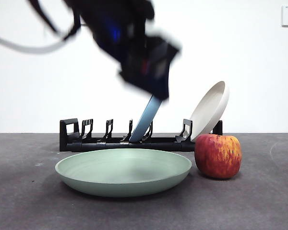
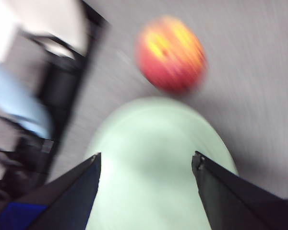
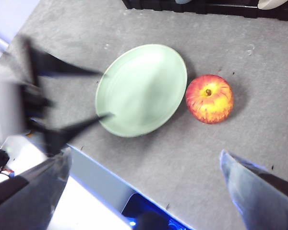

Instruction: Take the green plate from the plate rack,put the plate on the table,take the apple from the table,put the apple in the plate

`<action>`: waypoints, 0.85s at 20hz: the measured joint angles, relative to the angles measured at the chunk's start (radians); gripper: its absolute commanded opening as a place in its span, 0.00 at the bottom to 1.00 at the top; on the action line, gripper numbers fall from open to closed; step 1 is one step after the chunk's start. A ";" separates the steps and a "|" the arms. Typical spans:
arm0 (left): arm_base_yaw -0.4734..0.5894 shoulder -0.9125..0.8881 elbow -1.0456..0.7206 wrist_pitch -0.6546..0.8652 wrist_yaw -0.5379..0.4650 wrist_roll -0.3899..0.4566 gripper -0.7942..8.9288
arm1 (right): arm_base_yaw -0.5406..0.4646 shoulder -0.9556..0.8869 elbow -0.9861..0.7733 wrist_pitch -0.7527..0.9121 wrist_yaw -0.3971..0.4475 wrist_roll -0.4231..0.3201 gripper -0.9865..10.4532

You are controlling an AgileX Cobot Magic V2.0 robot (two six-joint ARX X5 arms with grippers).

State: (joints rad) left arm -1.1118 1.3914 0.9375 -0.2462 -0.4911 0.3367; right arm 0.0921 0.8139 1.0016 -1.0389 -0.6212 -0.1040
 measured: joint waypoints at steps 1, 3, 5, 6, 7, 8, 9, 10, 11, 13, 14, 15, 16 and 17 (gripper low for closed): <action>0.000 -0.032 0.025 -0.029 0.000 -0.039 0.41 | 0.000 0.014 0.000 0.024 0.000 0.000 0.66; 0.000 -0.100 0.073 -0.090 0.001 -0.103 0.41 | 0.000 0.055 0.000 0.074 0.000 0.000 0.66; 0.000 -0.161 0.113 -0.149 0.001 -0.145 0.41 | 0.015 0.116 0.000 0.120 0.001 0.000 0.66; 0.000 -0.190 0.132 -0.183 0.001 -0.163 0.41 | 0.027 0.151 0.000 0.144 0.001 0.000 0.66; 0.000 -0.216 0.146 -0.218 0.001 -0.179 0.41 | 0.042 0.188 0.000 0.167 0.009 0.000 0.66; 0.000 -0.239 0.158 -0.259 0.001 -0.193 0.41 | 0.060 0.224 0.000 0.189 0.034 0.000 0.66; 0.000 -0.261 0.167 -0.292 0.001 -0.208 0.41 | 0.080 0.264 0.000 0.212 0.072 0.000 0.66; 0.000 -0.279 0.171 -0.315 0.000 -0.221 0.41 | 0.103 0.301 0.000 0.233 0.106 0.000 0.66; 0.000 -0.300 0.175 -0.345 0.001 -0.238 0.41 | 0.134 0.352 0.000 0.261 0.143 0.000 0.66; 0.000 -0.336 0.177 -0.381 0.001 -0.272 0.41 | 0.185 0.448 0.000 0.316 0.210 0.000 0.66; 0.000 -0.351 0.177 -0.398 0.001 -0.290 0.41 | 0.208 0.494 0.000 0.346 0.242 0.000 0.66; 0.000 -0.364 0.177 -0.416 0.001 -0.307 0.41 | 0.230 0.539 0.000 0.378 0.277 0.000 0.66; 0.000 -0.375 0.177 -0.435 0.001 -0.320 0.41 | 0.250 0.583 0.000 0.407 0.317 0.000 0.66; 0.000 -0.382 0.177 -0.450 0.001 -0.333 0.41 | 0.264 0.623 0.000 0.433 0.355 0.000 0.66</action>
State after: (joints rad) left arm -1.1118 1.0096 1.1149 -0.6964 -0.4904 0.0040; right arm 0.3565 1.4372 1.0016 -0.6060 -0.2665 -0.1040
